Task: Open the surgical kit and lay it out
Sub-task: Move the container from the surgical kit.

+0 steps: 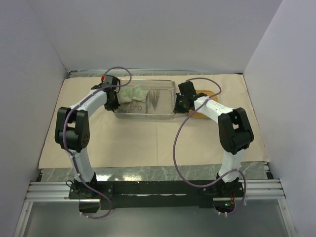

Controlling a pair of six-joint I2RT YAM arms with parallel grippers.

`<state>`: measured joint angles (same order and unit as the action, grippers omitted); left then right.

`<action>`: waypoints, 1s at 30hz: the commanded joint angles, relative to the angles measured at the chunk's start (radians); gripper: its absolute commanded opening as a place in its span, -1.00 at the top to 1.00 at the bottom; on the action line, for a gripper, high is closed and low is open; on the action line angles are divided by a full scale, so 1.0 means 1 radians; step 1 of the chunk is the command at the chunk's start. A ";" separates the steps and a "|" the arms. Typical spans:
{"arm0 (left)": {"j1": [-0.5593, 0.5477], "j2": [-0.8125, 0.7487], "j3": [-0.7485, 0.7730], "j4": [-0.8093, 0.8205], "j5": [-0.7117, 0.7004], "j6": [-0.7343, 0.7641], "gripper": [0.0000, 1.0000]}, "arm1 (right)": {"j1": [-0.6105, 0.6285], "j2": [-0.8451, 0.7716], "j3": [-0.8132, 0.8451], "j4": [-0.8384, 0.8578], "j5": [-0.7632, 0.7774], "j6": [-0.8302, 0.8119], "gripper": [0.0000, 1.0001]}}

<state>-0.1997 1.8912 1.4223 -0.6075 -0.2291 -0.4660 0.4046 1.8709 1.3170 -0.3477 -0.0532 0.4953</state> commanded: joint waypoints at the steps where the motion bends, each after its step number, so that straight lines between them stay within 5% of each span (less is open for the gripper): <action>1: 0.112 -0.029 0.003 -0.031 -0.217 -0.066 0.87 | 0.062 0.019 0.123 0.091 -0.060 0.011 0.94; 14: 0.310 0.040 0.101 -0.081 -0.357 -0.056 0.53 | 0.213 0.201 0.315 0.203 -0.125 0.046 0.93; 23: 0.379 0.137 0.214 -0.089 -0.449 -0.025 0.30 | 0.289 0.336 0.467 0.263 -0.211 0.069 0.44; 30: 0.428 0.175 0.236 -0.072 -0.493 0.003 0.29 | 0.306 0.332 0.475 0.259 -0.229 0.052 -0.31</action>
<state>0.1818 2.0571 1.6203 -0.7284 -0.6178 -0.4622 0.7029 2.2326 1.7672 -0.1604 -0.2440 0.5777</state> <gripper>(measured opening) 0.358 0.576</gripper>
